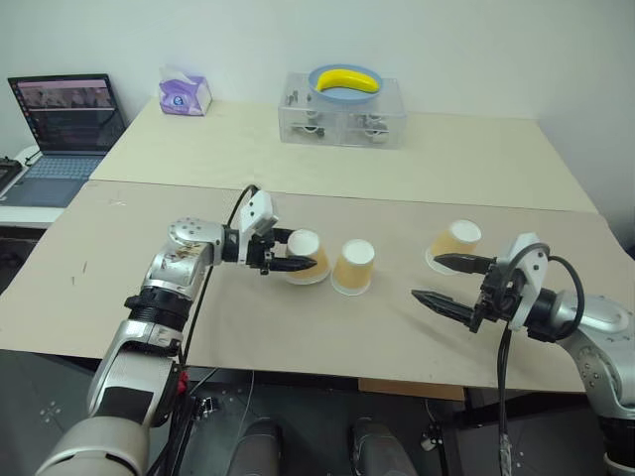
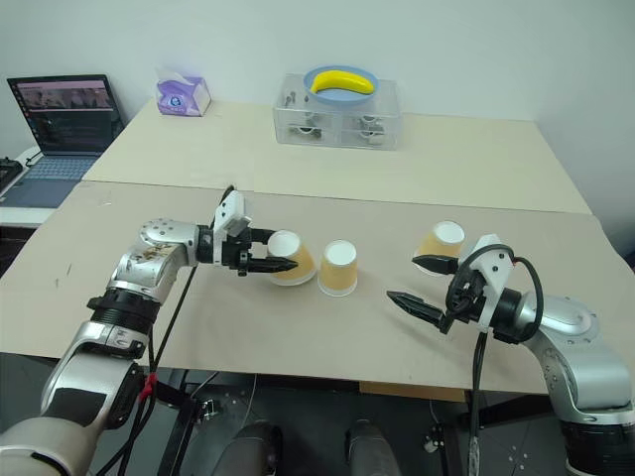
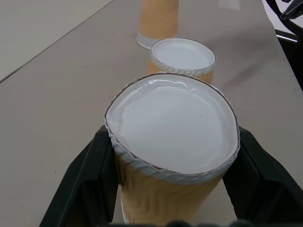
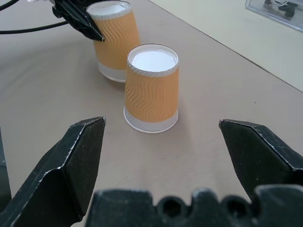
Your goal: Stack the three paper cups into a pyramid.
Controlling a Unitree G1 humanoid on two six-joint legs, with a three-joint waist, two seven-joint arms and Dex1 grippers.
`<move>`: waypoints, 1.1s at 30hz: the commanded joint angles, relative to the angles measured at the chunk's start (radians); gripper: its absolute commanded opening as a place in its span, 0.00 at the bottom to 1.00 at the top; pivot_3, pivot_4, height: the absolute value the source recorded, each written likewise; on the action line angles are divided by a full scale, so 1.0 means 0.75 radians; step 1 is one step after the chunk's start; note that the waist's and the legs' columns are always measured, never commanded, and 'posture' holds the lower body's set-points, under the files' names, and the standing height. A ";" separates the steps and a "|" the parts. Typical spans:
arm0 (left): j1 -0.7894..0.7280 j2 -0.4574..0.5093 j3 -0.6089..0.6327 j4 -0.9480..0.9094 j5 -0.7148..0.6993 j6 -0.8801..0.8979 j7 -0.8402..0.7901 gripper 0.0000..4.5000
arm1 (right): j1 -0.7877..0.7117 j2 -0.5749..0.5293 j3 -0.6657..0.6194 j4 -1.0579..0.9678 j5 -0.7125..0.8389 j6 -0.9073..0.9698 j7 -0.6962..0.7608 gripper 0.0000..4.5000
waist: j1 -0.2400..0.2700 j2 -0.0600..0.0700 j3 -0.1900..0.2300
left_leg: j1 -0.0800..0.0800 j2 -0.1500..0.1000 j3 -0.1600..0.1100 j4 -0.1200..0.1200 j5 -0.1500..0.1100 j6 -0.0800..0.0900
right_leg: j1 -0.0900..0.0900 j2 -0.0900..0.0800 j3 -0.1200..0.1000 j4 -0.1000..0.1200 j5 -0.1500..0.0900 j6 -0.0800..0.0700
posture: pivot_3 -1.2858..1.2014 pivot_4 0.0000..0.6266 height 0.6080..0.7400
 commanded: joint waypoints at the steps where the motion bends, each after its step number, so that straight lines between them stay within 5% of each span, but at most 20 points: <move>1: -0.036 -0.016 0.007 0.010 0.005 -0.039 -0.022 0.56 | -0.002 -0.017 -0.055 -0.045 0.028 -0.005 -0.010 1.00 | 0.000 0.000 0.000 | 0.000 0.000 0.000 0.000 0.000 0.000 | 0.000 0.000 0.000 0.000 0.000 0.000 | 0.52 0.24 0.65; 24: -0.026 -0.031 0.009 0.052 0.061 -0.109 -0.034 0.56 | 0.019 -0.027 -0.050 -0.052 0.013 -0.007 -0.016 1.00 | 0.000 0.000 0.000 | 0.000 0.000 0.000 0.000 0.000 0.000 | 0.000 0.000 0.000 0.000 0.000 0.000 | 0.52 0.24 0.65; 26: -0.025 -0.033 0.010 0.054 0.059 -0.130 -0.044 0.78 | 0.021 -0.027 -0.050 -0.053 0.014 -0.007 -0.017 1.00 | 0.000 0.000 0.000 | 0.000 0.000 0.000 0.000 0.000 0.000 | 0.000 0.000 0.000 0.000 0.000 0.000 | 0.52 0.24 0.65; 29: -0.030 -0.044 0.018 0.061 0.054 -0.142 -0.036 0.95 | 0.021 -0.027 -0.050 -0.051 0.014 -0.010 -0.019 1.00 | 0.000 0.000 0.000 | 0.000 0.000 0.000 0.000 0.000 0.000 | 0.000 0.000 0.000 0.000 0.000 0.000 | 0.52 0.24 0.65; 33: -0.042 -0.073 0.061 0.052 0.014 -0.138 -0.002 0.98 | 0.024 -0.028 -0.050 -0.053 0.013 -0.011 -0.020 1.00 | 0.000 0.000 0.000 | 0.000 0.000 0.000 0.000 0.000 0.000 | 0.000 0.000 0.000 0.000 0.000 0.000 | 0.52 0.24 0.65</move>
